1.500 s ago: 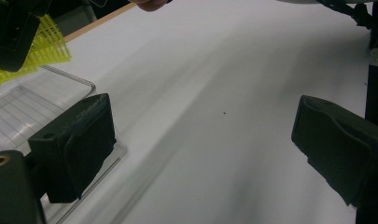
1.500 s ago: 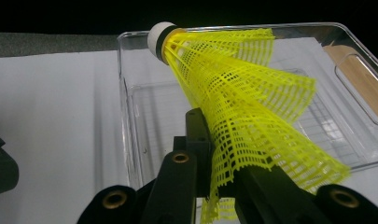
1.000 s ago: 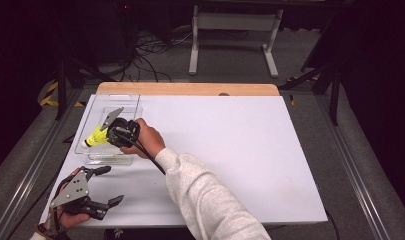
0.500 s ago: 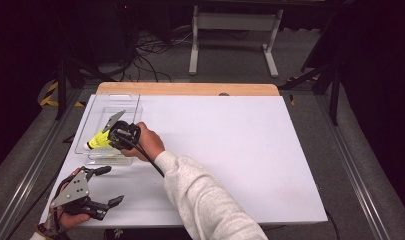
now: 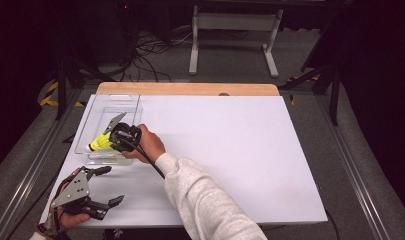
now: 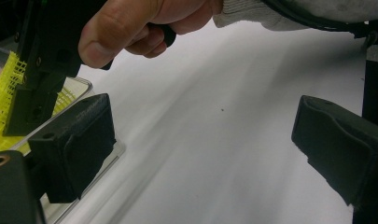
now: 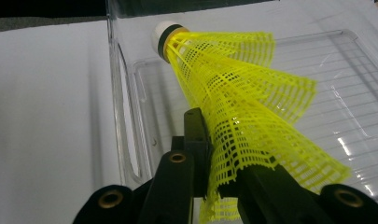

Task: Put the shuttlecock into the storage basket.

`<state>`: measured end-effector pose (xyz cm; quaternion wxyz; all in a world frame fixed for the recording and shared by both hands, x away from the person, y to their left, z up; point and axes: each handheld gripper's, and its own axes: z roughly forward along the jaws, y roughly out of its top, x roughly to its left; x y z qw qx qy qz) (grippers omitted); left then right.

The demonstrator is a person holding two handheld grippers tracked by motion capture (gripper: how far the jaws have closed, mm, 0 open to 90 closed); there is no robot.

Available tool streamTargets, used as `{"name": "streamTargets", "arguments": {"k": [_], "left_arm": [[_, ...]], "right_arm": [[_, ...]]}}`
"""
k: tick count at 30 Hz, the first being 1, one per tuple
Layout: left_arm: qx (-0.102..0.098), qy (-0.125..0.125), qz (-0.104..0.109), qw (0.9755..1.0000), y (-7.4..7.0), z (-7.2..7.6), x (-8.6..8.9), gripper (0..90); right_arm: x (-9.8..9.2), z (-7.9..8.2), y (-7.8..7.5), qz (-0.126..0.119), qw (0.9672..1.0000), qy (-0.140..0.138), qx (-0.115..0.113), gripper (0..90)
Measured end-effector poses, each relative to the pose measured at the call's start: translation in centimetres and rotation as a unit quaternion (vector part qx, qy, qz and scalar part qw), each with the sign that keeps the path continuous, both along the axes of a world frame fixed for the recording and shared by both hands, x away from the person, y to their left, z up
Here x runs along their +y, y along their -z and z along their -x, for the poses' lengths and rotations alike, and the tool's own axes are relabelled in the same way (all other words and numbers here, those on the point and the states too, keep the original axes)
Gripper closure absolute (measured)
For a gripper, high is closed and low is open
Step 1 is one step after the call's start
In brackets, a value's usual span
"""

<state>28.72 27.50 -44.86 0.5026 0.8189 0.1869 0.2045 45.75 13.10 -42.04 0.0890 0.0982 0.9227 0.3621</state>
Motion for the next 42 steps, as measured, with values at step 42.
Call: {"name": "streamTargets", "arguments": {"k": [42], "left_arm": [[0.001, -0.005, -0.003, 1.0000, 0.0, -0.1, -0.1, 6.7]], "right_arm": [[-3.3, 1.2, -2.2, -0.042, 0.9986, 0.022, -0.022, 51.8]]}}
